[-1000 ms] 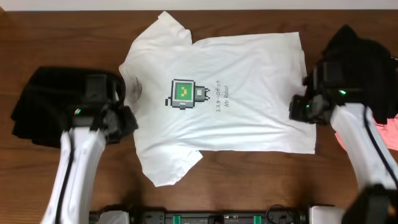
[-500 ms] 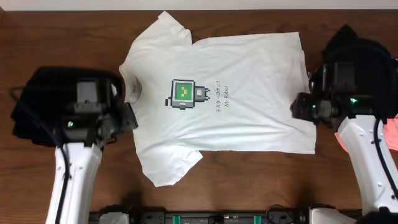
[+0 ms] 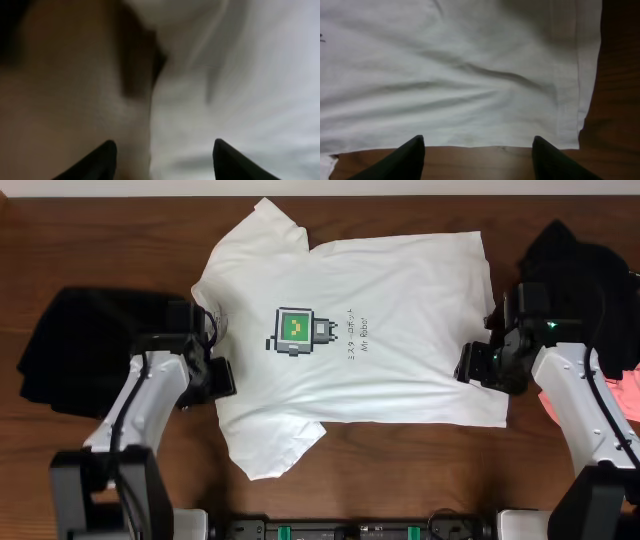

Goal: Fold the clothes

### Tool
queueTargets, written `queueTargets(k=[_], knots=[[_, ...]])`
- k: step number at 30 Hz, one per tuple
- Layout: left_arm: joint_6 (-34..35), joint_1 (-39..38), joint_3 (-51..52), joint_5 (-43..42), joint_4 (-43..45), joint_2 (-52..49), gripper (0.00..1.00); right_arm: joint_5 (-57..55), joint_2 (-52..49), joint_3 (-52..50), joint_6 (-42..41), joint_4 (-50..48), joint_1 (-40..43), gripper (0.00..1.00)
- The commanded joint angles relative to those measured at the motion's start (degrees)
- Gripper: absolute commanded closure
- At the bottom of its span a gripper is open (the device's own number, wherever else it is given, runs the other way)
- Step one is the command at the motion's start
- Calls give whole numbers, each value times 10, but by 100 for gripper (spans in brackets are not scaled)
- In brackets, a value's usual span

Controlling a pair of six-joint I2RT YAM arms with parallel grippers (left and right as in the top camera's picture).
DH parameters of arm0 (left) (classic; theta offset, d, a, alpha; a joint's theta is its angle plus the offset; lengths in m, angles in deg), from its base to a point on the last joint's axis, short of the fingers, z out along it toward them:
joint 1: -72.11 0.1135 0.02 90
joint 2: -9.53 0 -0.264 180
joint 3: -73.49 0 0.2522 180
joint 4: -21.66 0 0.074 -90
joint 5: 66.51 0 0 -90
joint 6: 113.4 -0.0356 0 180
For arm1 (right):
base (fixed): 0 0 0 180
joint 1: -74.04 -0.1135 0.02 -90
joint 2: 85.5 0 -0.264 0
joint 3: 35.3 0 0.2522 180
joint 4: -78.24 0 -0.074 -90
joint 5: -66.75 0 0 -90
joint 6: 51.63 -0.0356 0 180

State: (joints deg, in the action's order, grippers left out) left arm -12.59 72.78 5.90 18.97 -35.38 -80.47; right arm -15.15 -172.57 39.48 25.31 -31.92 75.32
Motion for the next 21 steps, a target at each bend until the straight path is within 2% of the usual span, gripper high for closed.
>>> queueTargets(k=[1,3,6,9,13,21], knots=[[-7,2,3,9,52,-31,38,9,-4,4,14,-11,3,40],[-7,2,3,18,90,-45,38,16,-4,4,31,-19,3,50],[-8,3,3,51,136,-58,37,26,-4,-2,31,-30,2,77],[-16,3,3,78,165,-64,37,76,-7,-16,44,-52,1,97],[-25,3,3,132,187,-73,37,147,-11,-44,71,-104,-6,99],[-33,3,3,142,235,-98,37,144,-30,-124,41,-210,-19,99]])
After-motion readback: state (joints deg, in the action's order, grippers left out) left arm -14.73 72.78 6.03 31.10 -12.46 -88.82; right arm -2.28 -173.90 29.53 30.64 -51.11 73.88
